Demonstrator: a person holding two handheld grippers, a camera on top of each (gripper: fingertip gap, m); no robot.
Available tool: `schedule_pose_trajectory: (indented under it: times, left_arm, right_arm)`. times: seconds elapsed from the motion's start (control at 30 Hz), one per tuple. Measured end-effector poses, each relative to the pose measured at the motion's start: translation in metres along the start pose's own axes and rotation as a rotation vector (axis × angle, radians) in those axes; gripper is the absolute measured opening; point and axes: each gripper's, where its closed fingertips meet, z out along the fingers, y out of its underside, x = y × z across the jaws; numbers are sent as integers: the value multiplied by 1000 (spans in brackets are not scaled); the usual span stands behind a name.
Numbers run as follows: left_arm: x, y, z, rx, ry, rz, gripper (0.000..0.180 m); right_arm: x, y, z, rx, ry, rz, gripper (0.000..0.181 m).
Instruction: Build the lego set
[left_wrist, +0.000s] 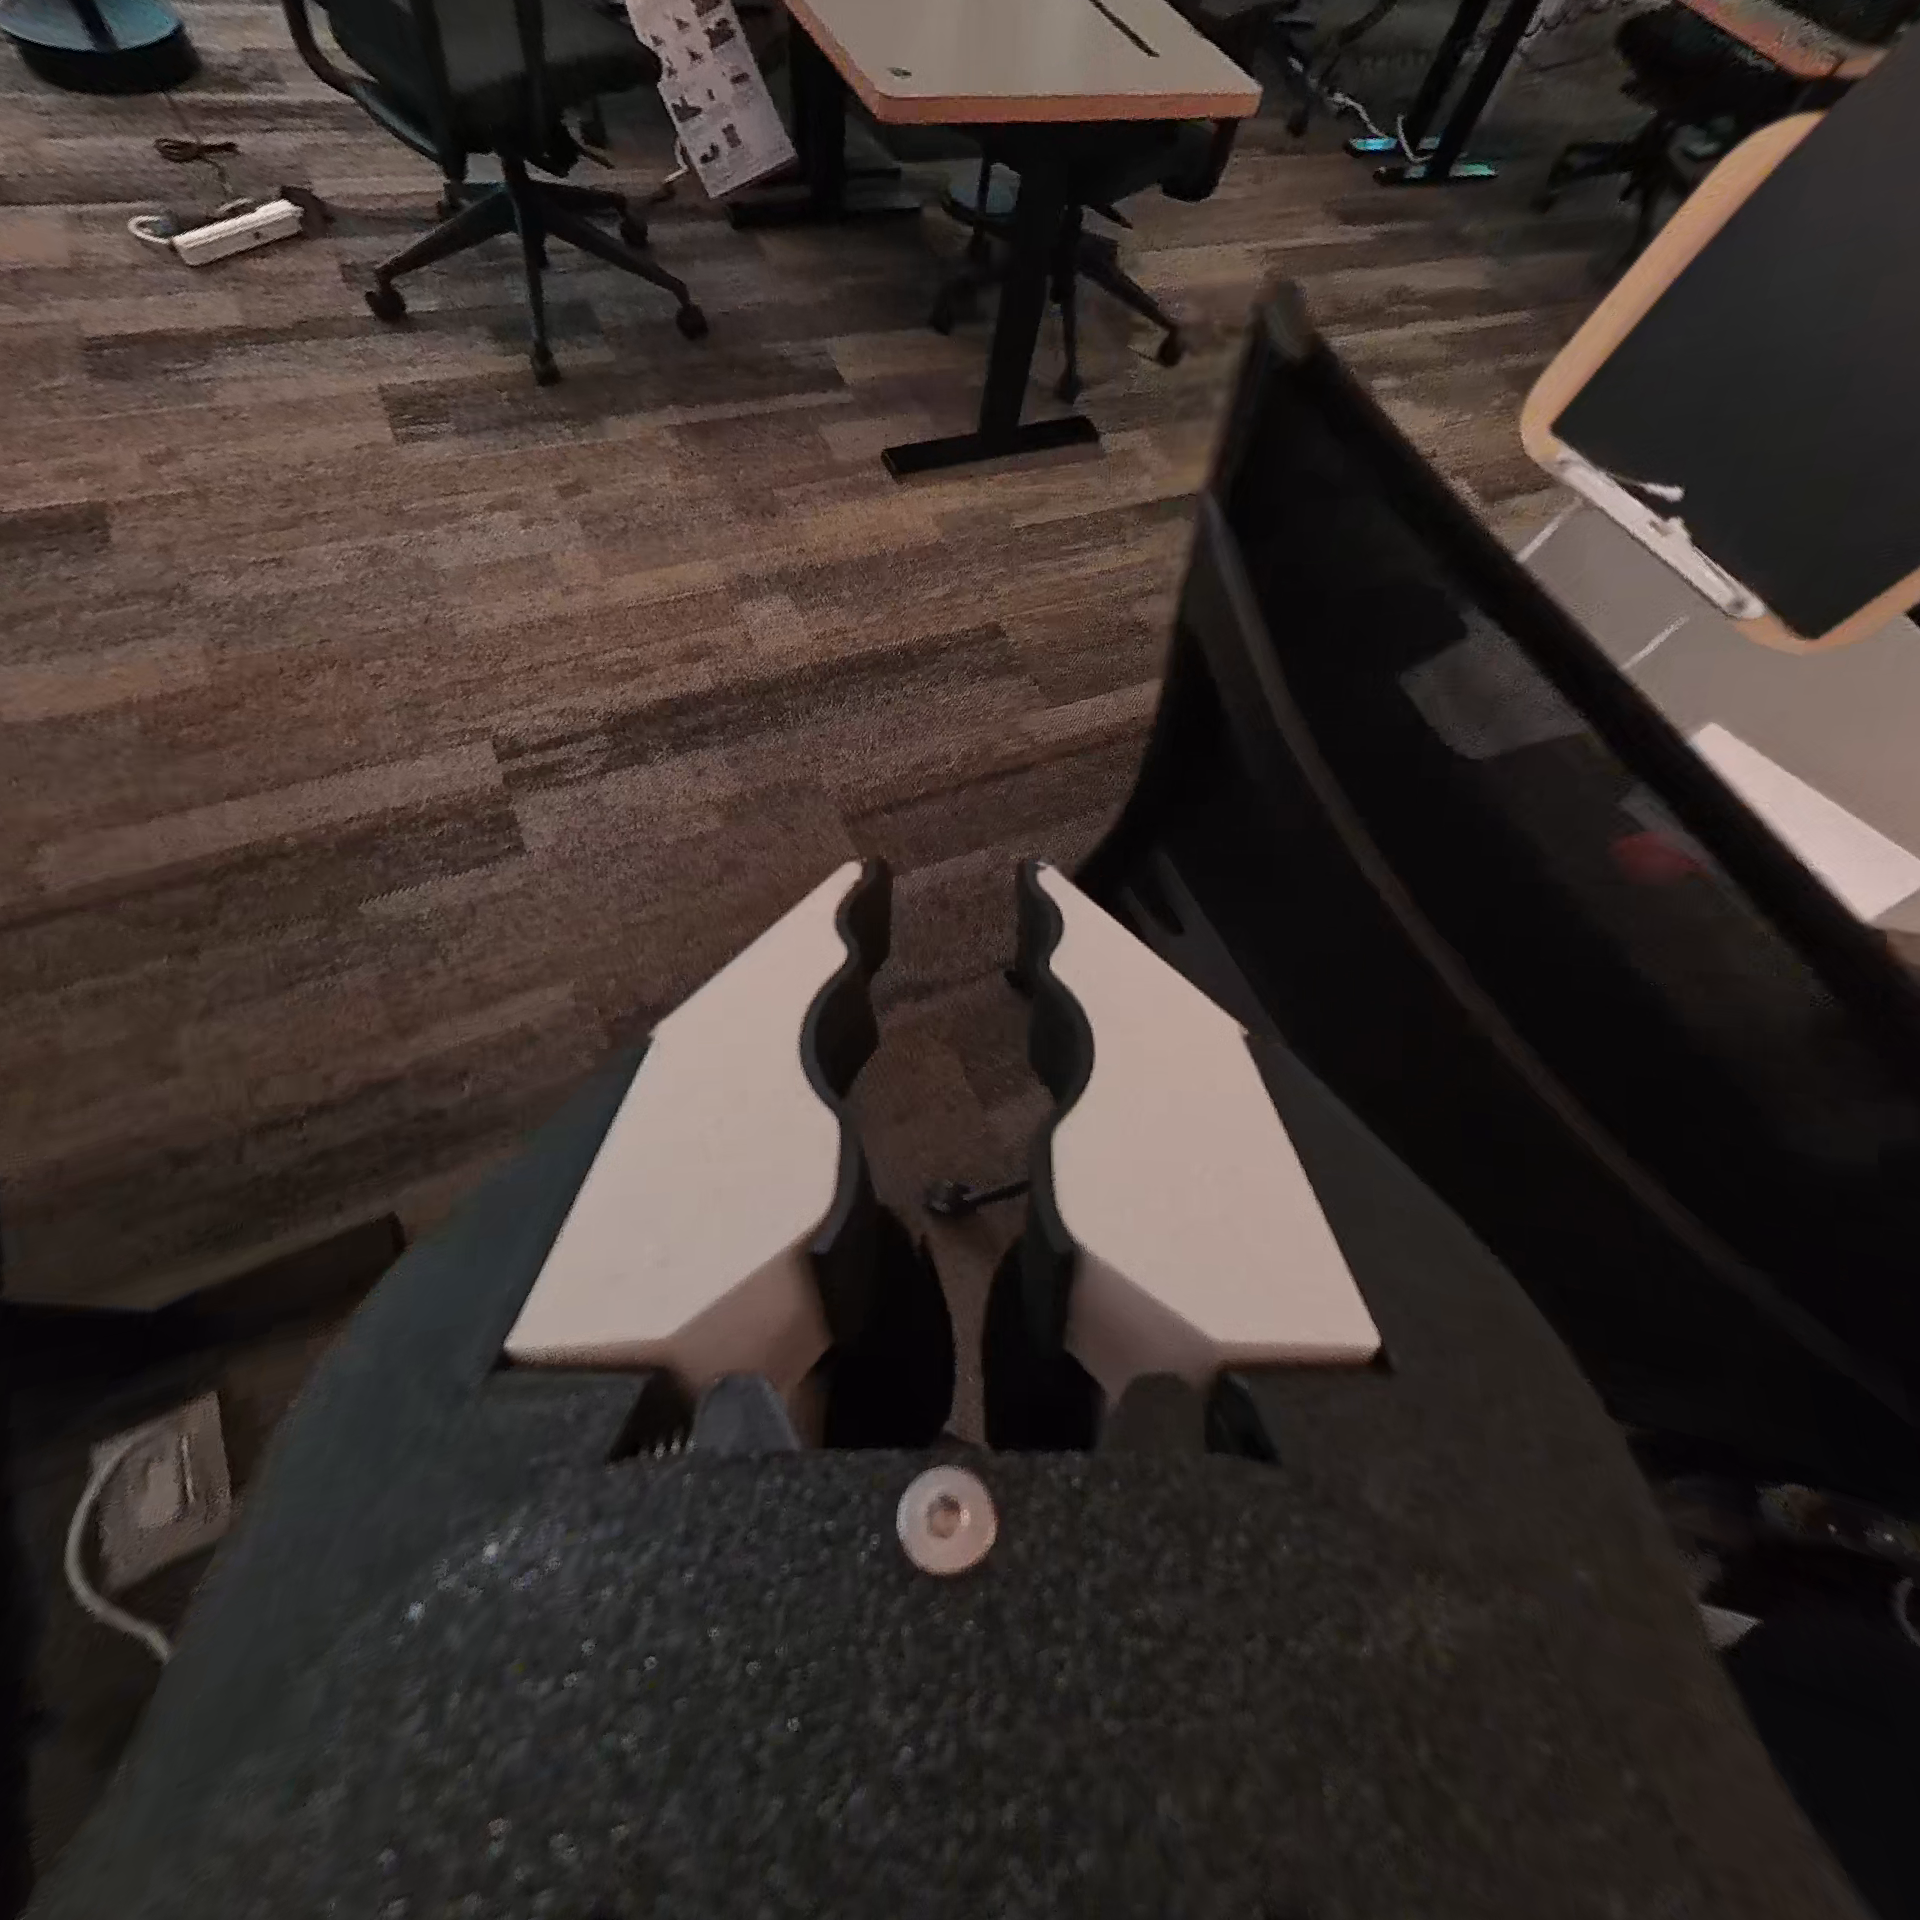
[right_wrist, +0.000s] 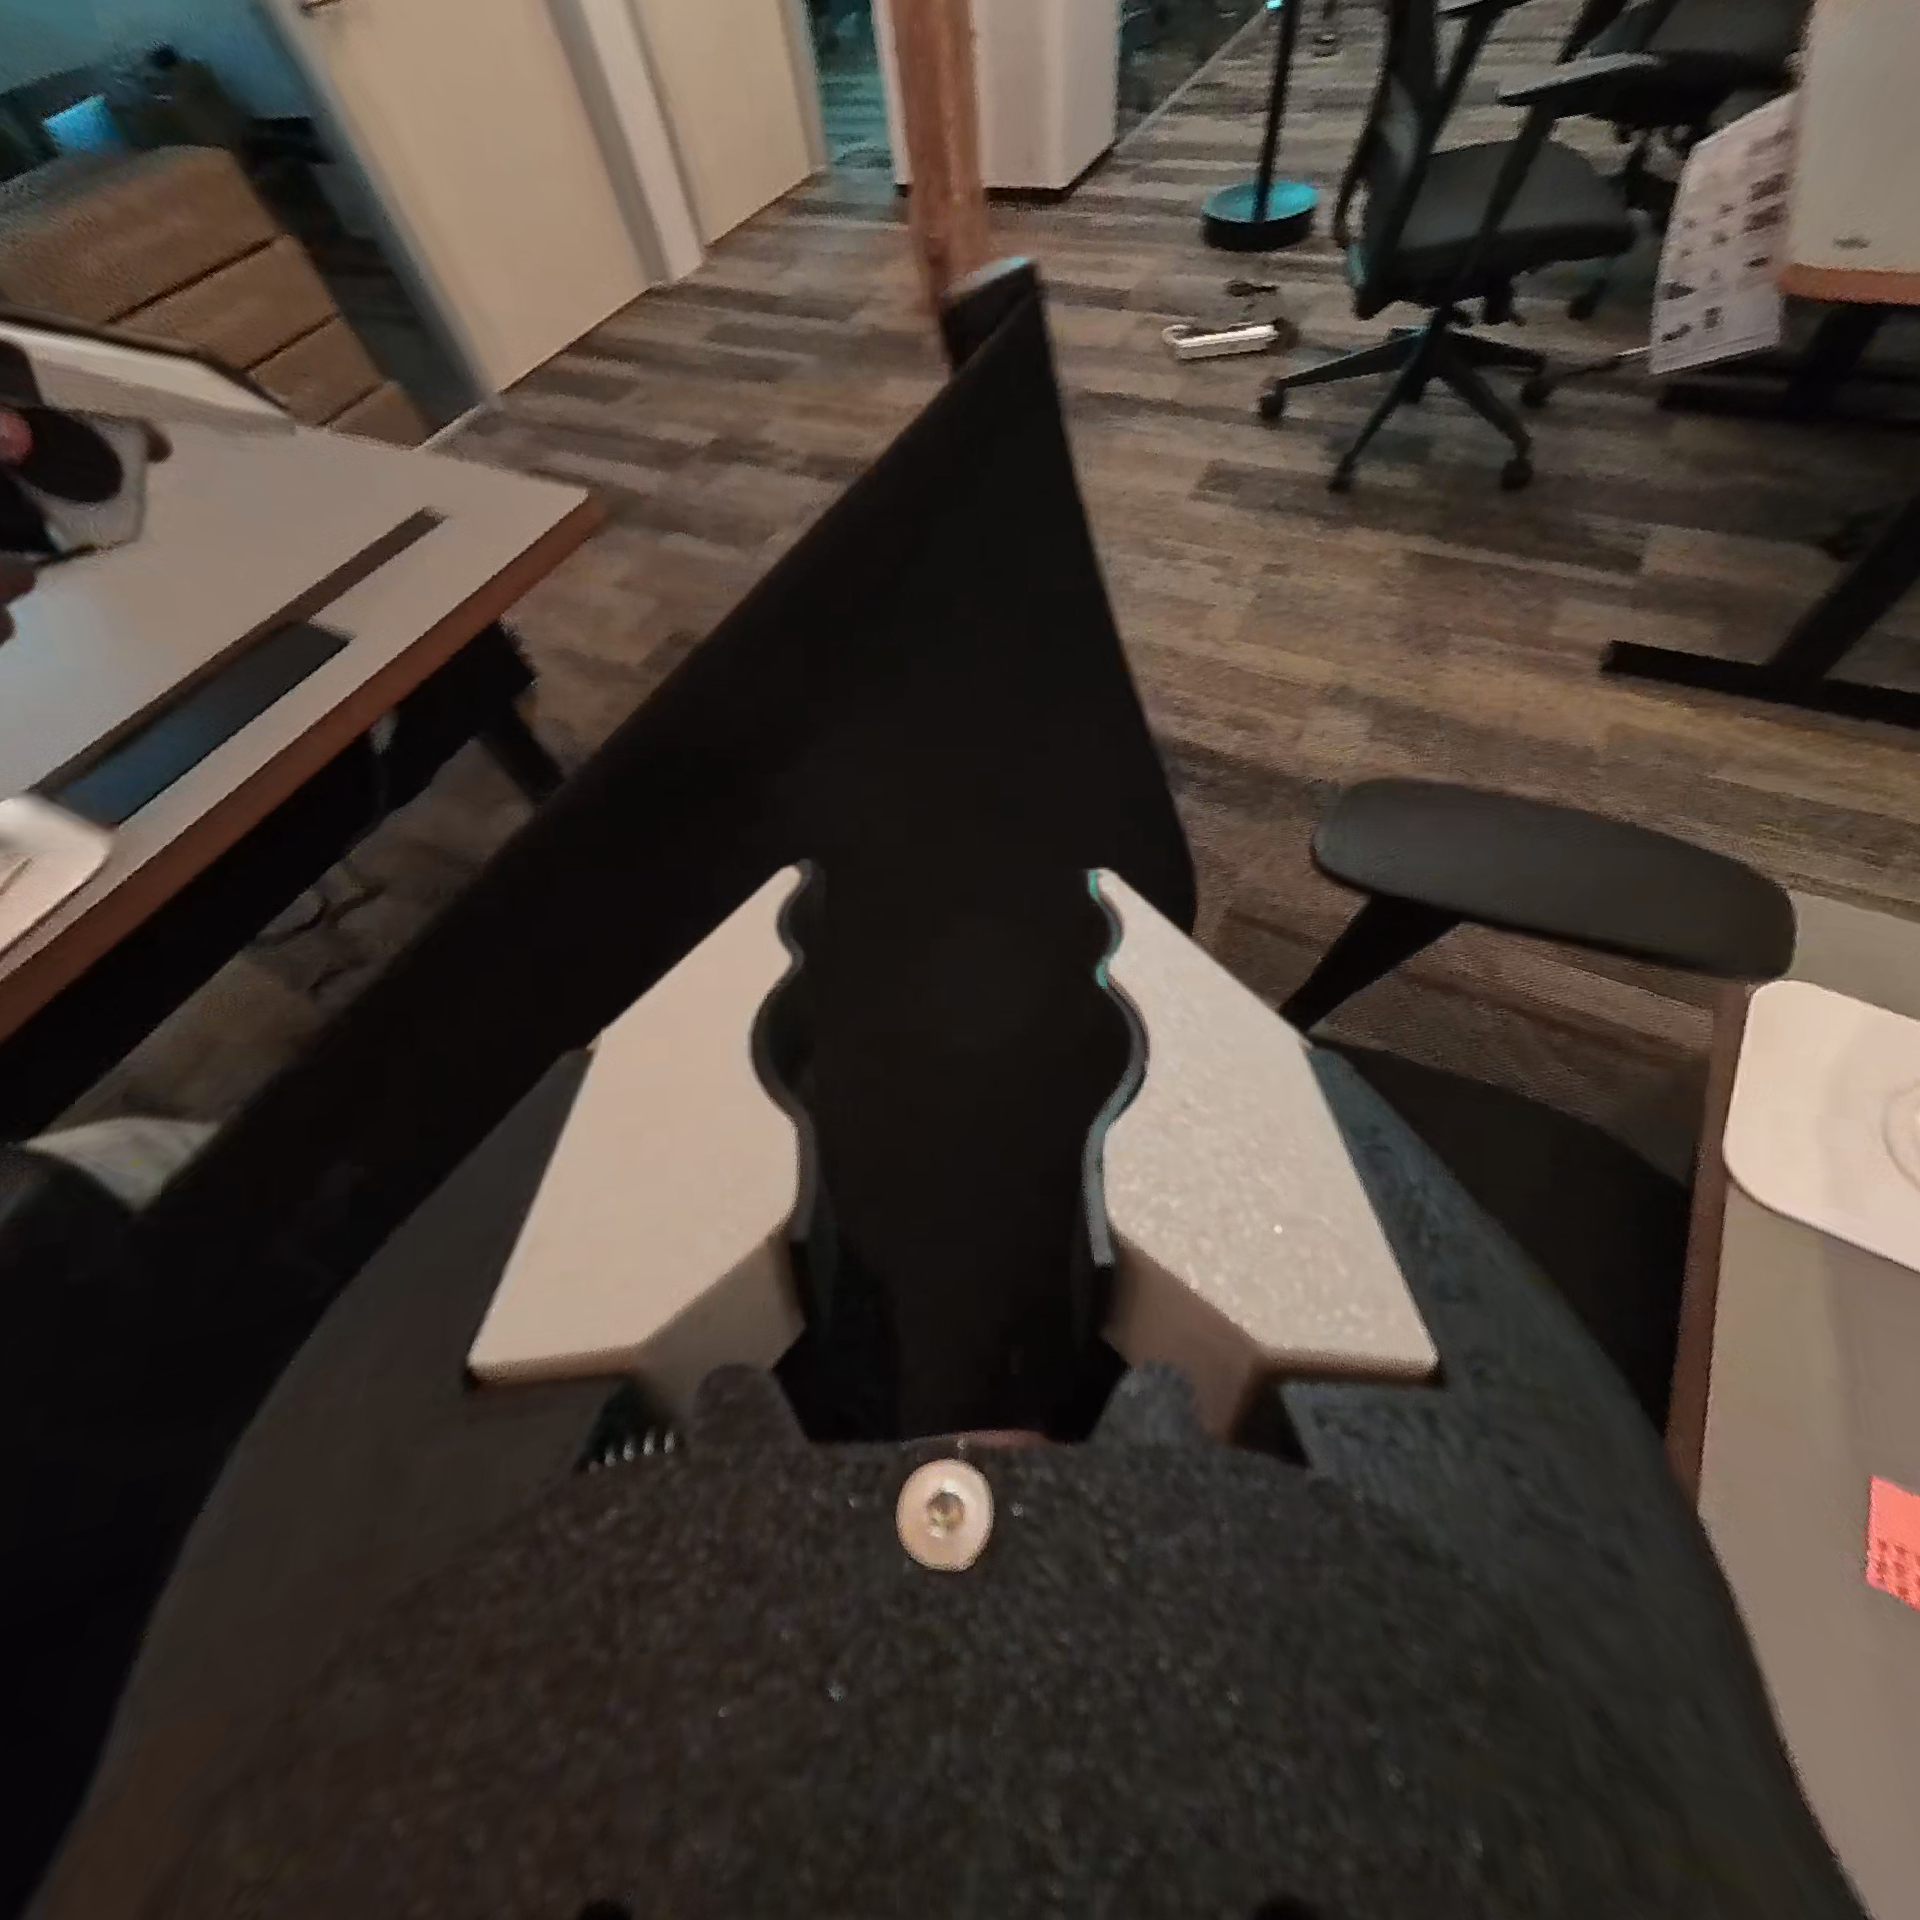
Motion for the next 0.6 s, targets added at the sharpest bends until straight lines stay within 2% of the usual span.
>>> schedule_pose_trajectory:
  times: [0.1,0.23,0.3,0.37,0.47,0.6]
  left_arm:
    - [-61,-35,52,1,48,60,22]
    - [-137,-94,72,19,57,121,22]
    - [-173,-112,74,32,65,138,22]
    - [-213,-109,87,-17,62,127,22]
    - [-259,-97,110,-110,84,60,22]
    - [-304,-114,149,-115,76,28,22]
  right_arm:
    - [15,-48,65,46,73,53,50]
    - [29,-163,138,199,115,171,49]
    - [26,-216,179,222,98,181,49]
    - [21,-259,221,222,107,154,47]
    - [-11,-312,292,234,-9,170,47]
    - [-54,-332,391,190,-177,194,46]
